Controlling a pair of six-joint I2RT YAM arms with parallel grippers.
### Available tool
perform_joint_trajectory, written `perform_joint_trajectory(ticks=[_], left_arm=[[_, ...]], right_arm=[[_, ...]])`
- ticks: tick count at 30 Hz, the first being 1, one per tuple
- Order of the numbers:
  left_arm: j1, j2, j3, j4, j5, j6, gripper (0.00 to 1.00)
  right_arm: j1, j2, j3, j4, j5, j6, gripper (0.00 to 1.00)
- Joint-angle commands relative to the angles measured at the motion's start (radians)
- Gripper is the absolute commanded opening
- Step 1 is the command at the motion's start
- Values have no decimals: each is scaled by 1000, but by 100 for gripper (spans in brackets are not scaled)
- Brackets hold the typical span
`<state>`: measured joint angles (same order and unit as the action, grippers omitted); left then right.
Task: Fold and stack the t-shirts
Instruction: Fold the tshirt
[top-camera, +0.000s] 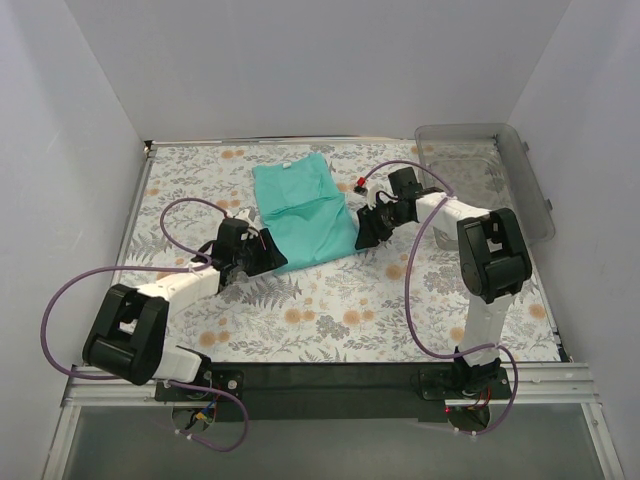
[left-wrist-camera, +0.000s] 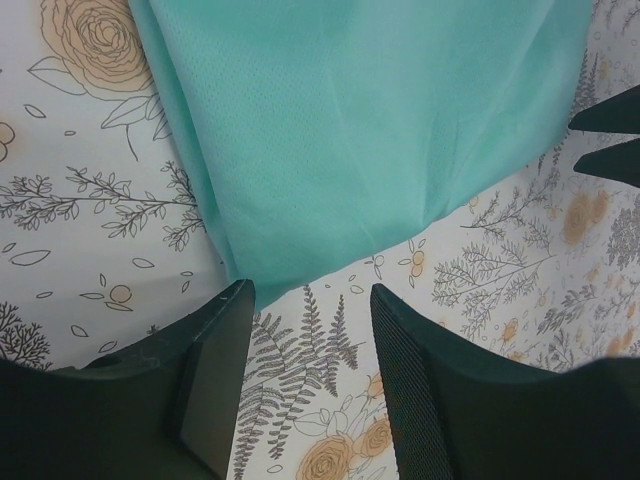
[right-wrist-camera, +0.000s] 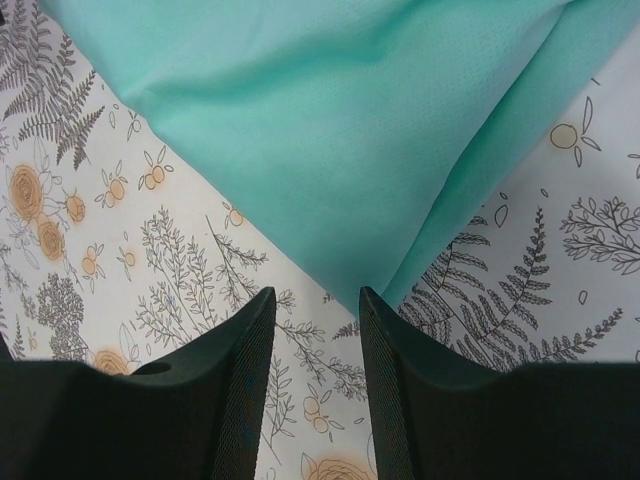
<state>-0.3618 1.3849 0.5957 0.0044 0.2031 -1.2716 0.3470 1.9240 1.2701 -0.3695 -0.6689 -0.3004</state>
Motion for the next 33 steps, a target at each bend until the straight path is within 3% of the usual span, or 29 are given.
perform_joint_trajectory(ticks=[1, 15, 33], left_arm=[[6, 9, 35, 16, -2, 12, 47], [6, 55, 53, 6, -14, 35, 47], [6, 112, 69, 28, 18, 32, 34]], right_arm=[[-3, 16, 48, 14, -29, 18, 39], [-3, 69, 75, 12, -1, 27, 38], [-5, 55, 74, 12, 45, 26, 38]])
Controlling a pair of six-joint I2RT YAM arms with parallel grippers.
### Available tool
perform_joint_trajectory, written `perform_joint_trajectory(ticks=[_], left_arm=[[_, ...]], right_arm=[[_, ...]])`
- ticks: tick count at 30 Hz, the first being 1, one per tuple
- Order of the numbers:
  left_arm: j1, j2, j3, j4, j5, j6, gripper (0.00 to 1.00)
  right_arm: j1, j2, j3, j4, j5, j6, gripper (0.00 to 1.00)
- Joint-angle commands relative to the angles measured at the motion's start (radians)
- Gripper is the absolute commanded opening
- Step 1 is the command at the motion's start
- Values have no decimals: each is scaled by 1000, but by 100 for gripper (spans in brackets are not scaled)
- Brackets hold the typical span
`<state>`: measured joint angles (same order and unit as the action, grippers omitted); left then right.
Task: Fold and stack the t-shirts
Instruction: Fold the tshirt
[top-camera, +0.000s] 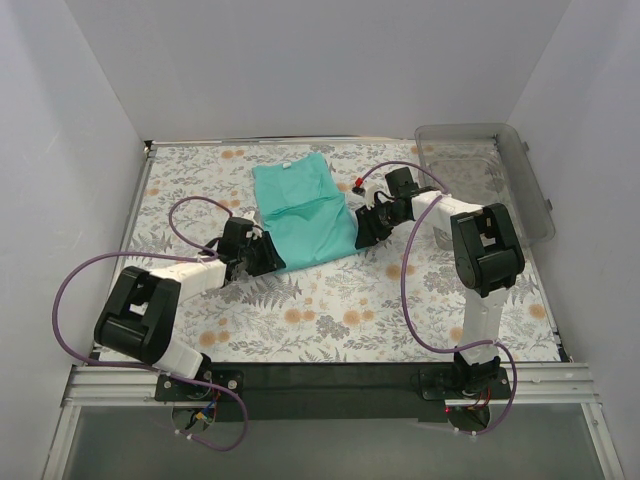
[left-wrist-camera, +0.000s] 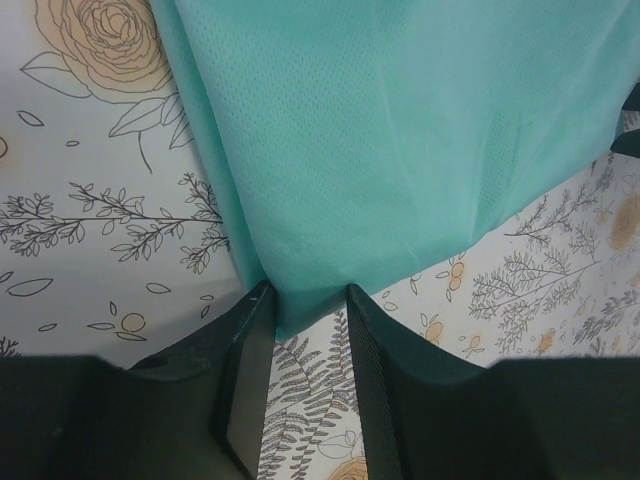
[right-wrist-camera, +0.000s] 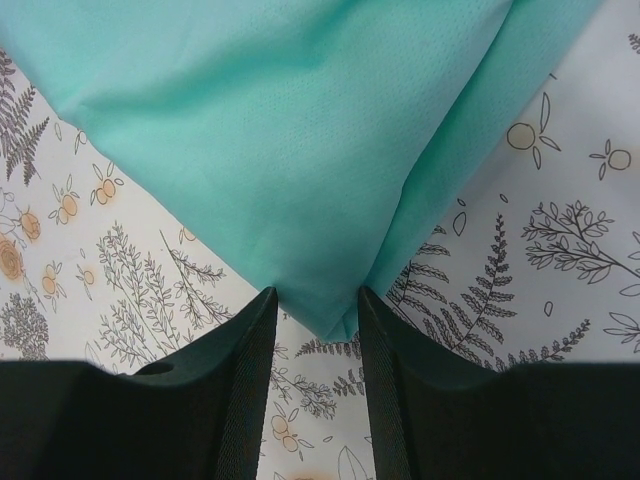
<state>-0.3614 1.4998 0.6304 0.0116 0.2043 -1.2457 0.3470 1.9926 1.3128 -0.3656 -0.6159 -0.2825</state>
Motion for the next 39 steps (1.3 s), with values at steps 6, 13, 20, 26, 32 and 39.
perform_joint_trajectory(ticks=[6, 13, 20, 26, 32, 39], left_arm=[[6, 14, 45, 27, 40, 2, 24], [6, 14, 42, 30, 32, 0, 0], [7, -32, -4, 24, 10, -17, 0], [7, -104, -81, 54, 78, -58, 0], [7, -170, -152, 85, 122, -90, 0], [9, -248, -216, 80, 144, -104, 0]], right_arm=[[-5, -2, 31, 8, -53, 16, 31], [-13, -32, 6, 10, -45, 16, 1], [-42, -121, -107, 13, -7, 3, 1], [-42, -156, -165, 11, -16, -10, 1], [-42, -132, -119, 11, -28, -9, 4], [-42, -118, -127, 2, -28, -14, 1]])
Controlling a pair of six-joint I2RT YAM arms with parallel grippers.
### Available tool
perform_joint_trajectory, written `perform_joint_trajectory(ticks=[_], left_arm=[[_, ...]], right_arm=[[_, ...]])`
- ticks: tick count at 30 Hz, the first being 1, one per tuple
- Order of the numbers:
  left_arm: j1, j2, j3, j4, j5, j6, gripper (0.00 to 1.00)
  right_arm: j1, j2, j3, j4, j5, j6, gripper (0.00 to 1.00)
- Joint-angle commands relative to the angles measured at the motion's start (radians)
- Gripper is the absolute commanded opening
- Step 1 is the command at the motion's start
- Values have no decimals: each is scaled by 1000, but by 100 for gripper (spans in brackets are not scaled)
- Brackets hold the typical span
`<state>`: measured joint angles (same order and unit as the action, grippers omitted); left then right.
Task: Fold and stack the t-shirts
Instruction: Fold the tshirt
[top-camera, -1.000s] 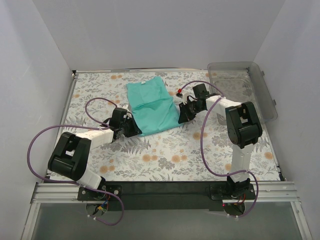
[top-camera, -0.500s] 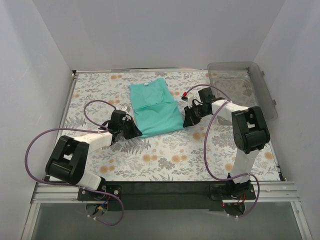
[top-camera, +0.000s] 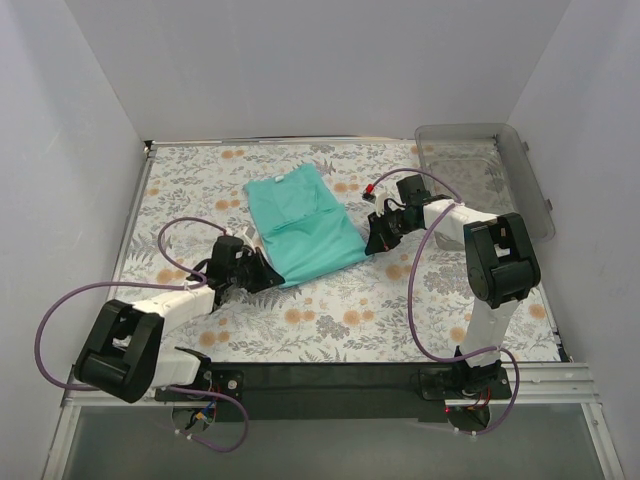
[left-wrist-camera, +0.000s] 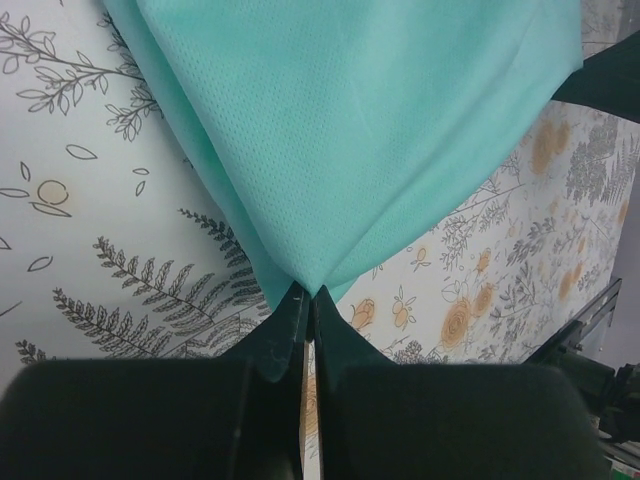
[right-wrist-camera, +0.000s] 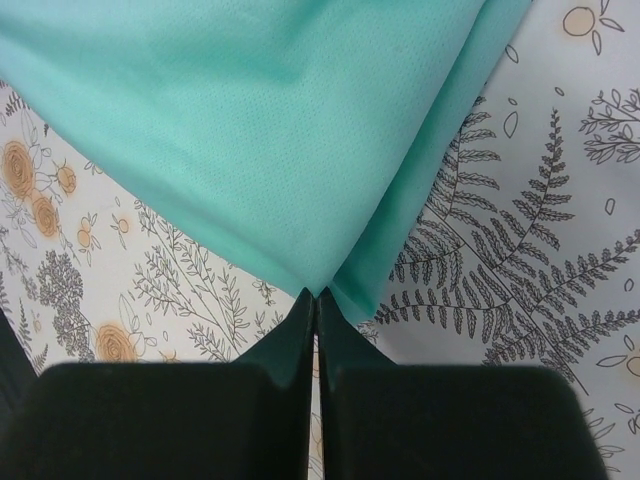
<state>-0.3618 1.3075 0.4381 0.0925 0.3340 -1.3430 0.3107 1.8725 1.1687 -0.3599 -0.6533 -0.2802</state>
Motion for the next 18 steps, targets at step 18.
perform_joint_trajectory(ticks=[18], left_arm=[[6, -319, -158, -121, 30, -99, 39]], right_arm=[[-5, -128, -58, -57, 52, -89, 25]])
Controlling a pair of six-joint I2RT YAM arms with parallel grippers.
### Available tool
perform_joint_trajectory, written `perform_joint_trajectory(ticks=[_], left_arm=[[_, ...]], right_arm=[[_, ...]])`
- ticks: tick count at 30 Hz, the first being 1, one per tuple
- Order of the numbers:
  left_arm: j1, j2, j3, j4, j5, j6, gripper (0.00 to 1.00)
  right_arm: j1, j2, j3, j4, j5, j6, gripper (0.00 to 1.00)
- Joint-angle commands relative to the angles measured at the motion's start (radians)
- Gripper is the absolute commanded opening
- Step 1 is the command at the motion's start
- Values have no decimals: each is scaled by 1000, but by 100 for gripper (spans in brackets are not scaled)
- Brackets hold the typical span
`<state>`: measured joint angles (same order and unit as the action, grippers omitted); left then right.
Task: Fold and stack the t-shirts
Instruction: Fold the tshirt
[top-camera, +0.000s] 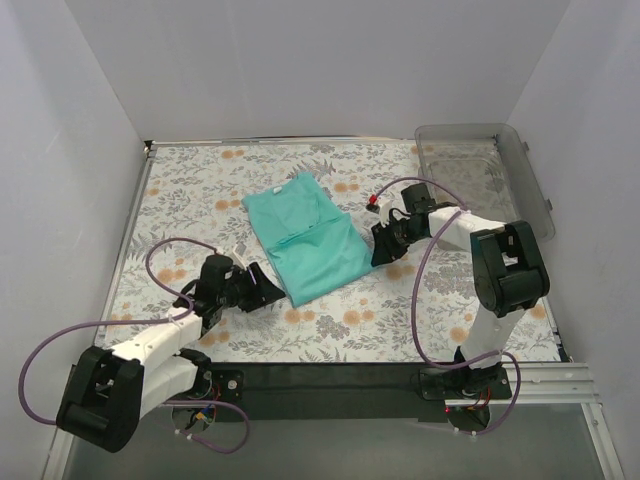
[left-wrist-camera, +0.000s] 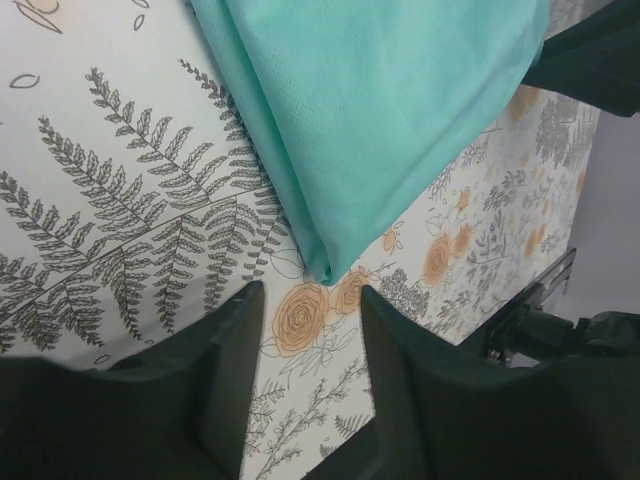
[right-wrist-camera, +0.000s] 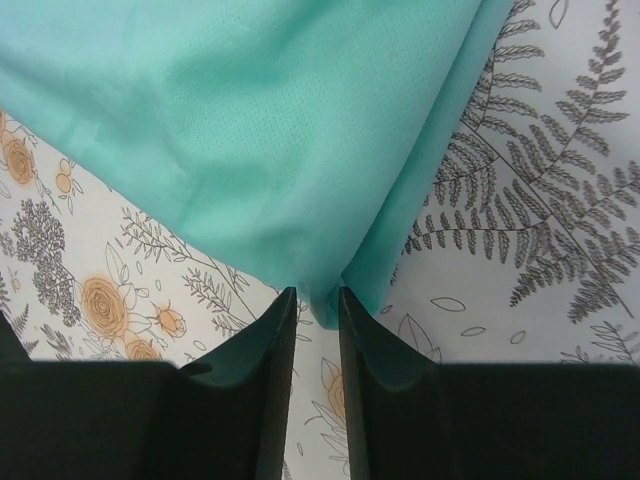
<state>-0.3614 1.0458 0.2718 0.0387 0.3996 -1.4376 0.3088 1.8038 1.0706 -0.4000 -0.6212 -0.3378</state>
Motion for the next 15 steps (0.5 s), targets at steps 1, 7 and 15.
perform_joint_trajectory(ticks=[1, 7, 15], left_arm=[[6, -82, 18, -85, -50, 0, 45], [7, -227, 92, -151, -166, 52, 55], [9, 104, 250, 19, -78, 105, 47]], right_arm=[[-4, -69, 51, -20, 20, -38, 27], [-4, -103, 143, -57, -67, -90, 30], [13, 48, 239, -108, -397, -113, 16]])
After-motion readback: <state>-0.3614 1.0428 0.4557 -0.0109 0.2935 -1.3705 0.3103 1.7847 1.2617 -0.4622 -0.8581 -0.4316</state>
